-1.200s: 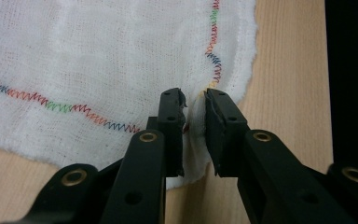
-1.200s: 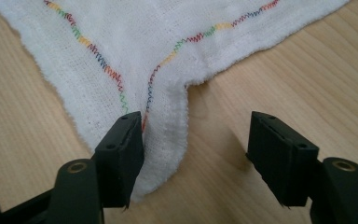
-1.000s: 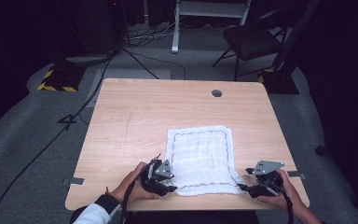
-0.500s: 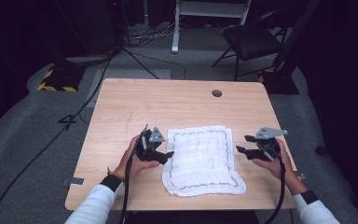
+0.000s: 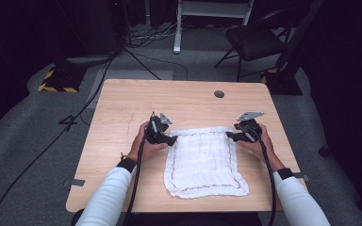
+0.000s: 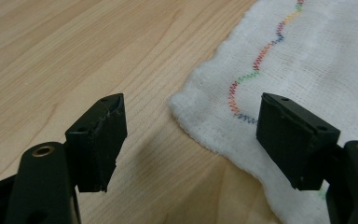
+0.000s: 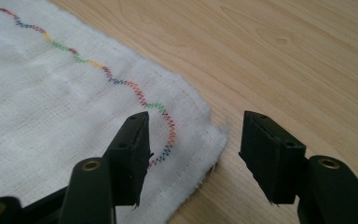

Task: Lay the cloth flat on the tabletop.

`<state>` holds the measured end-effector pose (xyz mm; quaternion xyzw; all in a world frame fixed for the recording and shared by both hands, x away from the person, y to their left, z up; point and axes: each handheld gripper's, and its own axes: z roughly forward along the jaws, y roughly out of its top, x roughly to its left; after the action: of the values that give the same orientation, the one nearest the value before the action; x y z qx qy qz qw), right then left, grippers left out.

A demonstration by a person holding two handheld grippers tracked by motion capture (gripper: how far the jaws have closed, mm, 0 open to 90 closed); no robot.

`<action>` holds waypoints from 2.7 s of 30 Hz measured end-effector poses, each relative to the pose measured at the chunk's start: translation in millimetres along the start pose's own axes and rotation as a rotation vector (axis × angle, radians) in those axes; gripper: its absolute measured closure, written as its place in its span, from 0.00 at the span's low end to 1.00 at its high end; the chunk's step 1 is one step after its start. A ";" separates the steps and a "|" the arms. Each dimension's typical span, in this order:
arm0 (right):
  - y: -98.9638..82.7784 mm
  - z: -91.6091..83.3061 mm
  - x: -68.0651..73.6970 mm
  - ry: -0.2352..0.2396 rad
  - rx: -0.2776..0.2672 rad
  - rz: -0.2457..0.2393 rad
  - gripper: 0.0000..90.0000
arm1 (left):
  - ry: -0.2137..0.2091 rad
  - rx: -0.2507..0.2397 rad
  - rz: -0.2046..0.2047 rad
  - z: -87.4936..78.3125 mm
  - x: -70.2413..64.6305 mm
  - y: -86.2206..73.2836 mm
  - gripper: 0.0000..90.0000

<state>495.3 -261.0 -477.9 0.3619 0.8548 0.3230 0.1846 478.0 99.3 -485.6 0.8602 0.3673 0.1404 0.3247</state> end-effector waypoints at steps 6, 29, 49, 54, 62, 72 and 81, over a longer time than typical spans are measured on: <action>-0.8 14.9 -7.5 0.017 0.027 0.056 0.47 | -0.007 0.024 -0.051 15.1 7.0 3.2 0.24; 5.9 20.6 -7.5 0.071 0.017 0.034 0.93 | -0.100 0.004 0.021 22.1 19.2 16.4 0.90; 39.8 24.2 -21.6 -0.111 -0.086 0.041 0.94 | 0.067 -0.067 -0.031 29.8 46.2 47.9 0.96; 47.8 28.5 -22.0 -0.158 -0.079 0.045 0.85 | 0.117 -0.082 -0.059 33.8 44.3 55.2 0.91; 45.6 19.0 -17.6 -0.133 -0.086 0.045 0.61 | 0.062 -0.057 0.000 19.0 32.3 47.7 0.58; 8.6 -26.7 23.7 0.057 -0.115 -0.052 0.41 | 0.009 -0.048 0.107 -34.2 7.3 -4.7 0.29; -14.5 -50.1 52.6 0.125 -0.118 -0.121 0.40 | -0.012 -0.048 0.130 -65.0 -11.8 -44.2 0.25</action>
<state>425.3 -250.8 -455.9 0.2770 0.8645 0.3830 0.1709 414.7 143.3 -466.2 0.8749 0.3055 0.1650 0.3376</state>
